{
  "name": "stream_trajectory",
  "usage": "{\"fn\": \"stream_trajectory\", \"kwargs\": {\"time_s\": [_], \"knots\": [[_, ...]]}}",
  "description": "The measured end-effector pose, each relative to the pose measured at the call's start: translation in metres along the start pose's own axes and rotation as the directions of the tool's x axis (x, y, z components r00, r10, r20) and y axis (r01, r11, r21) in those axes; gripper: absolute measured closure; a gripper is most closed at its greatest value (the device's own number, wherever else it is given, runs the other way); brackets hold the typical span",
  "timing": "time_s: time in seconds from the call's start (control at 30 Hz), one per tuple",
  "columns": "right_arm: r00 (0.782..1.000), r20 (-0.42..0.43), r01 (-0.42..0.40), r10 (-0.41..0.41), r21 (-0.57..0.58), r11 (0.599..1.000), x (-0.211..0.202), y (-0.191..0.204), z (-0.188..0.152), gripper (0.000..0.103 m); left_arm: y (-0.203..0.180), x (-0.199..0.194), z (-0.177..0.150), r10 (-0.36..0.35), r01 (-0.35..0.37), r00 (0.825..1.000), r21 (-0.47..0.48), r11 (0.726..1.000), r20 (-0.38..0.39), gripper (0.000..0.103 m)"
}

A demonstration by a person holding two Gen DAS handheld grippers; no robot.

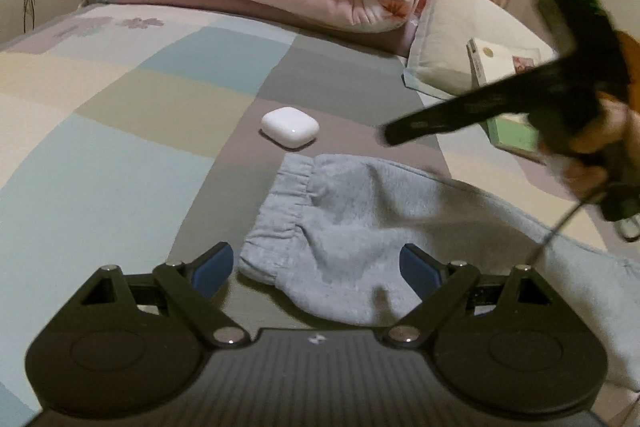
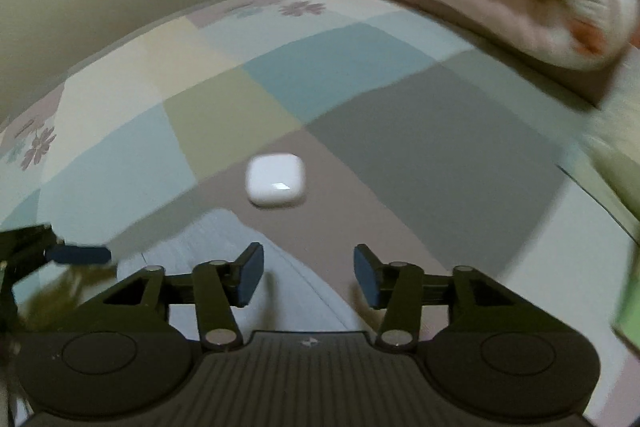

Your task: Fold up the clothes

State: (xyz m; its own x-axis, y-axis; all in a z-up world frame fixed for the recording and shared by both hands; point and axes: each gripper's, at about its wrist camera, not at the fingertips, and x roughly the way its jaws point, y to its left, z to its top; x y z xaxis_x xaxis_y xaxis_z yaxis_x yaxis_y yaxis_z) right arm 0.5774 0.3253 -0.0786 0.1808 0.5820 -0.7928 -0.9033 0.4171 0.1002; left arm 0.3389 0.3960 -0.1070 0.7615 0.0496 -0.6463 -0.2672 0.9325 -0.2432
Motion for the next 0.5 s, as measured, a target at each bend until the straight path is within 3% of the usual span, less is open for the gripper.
{"fn": "stream_trajectory", "kwargs": {"time_s": [0.17, 0.27, 0.33, 0.37, 0.4, 0.5], "knots": [[0.995, -0.098, 0.006, -0.015, -0.083, 0.997, 0.044, 0.020, 0.003, 0.045, 0.000, -0.002, 0.000, -0.025, 0.025, 1.000, -0.001, 1.000, 0.006, 0.013], [0.996, -0.086, 0.024, -0.034, -0.114, 0.993, 0.047, 0.025, -0.004, 0.045, -0.002, -0.003, 0.000, -0.033, 0.033, 0.999, 0.002, 0.999, 0.009, 0.013], [0.996, -0.080, 0.027, -0.038, -0.133, 0.991, 0.044, 0.029, -0.007, 0.063, -0.004, -0.003, 0.000, -0.037, 0.037, 0.999, 0.005, 0.999, 0.010, 0.013], [0.996, -0.081, 0.029, -0.042, -0.155, 0.988, 0.042, 0.032, -0.009, 0.086, -0.004, -0.004, 0.001, -0.041, 0.041, 0.999, 0.005, 0.999, 0.014, 0.013], [0.995, -0.081, 0.047, -0.063, -0.185, 0.982, 0.041, 0.036, -0.009, 0.094, -0.004, -0.004, 0.001, -0.044, 0.044, 0.999, 0.005, 0.999, 0.017, 0.013], [0.994, -0.045, 0.092, -0.103, -0.202, 0.975, 0.035, 0.040, -0.005, 0.097, -0.004, -0.006, 0.001, -0.055, 0.055, 0.998, 0.004, 0.998, 0.027, 0.013]]}}
